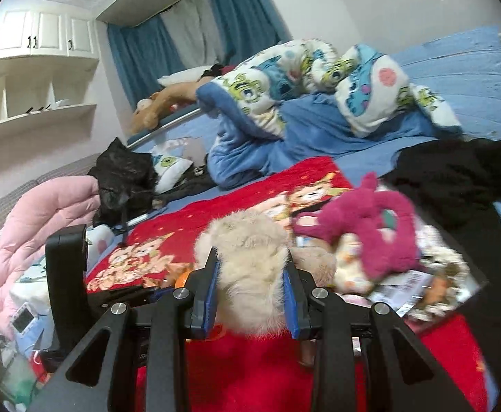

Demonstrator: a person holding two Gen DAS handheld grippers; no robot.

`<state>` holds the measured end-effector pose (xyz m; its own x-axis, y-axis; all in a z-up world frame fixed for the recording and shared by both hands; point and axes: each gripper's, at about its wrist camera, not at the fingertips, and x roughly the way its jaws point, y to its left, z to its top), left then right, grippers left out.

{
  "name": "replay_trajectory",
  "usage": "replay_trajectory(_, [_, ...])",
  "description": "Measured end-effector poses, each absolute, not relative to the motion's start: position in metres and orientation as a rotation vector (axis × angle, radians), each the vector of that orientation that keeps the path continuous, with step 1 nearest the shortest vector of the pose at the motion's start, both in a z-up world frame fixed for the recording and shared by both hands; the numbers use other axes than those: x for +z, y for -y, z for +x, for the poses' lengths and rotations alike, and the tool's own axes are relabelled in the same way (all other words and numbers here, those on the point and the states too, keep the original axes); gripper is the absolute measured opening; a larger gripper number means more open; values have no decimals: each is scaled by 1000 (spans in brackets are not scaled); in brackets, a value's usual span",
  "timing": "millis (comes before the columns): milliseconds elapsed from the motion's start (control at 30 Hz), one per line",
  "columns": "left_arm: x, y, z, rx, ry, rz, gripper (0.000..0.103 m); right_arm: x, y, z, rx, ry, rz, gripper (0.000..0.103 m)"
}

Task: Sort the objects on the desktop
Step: 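Lift the beige plush and the orange and carry them toward the black box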

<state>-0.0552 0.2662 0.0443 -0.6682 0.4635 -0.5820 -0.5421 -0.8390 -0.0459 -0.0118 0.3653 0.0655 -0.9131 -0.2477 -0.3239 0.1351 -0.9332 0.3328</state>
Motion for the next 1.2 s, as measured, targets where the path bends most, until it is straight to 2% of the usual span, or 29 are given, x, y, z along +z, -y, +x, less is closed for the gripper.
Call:
replay_trajectory(433, [42,-339,-31,2369,-275,-782,35,65,-429,31,-3026,462,488,31])
replay_trajectory(800, [32,-366,-54,2366,-289,-830,35,65,-441,23,-3014,431,471,31])
replay_trajectory(1200, [32,-393,-96,2353,-309,-834,35,53,-458,-7,-3009,519,545,31])
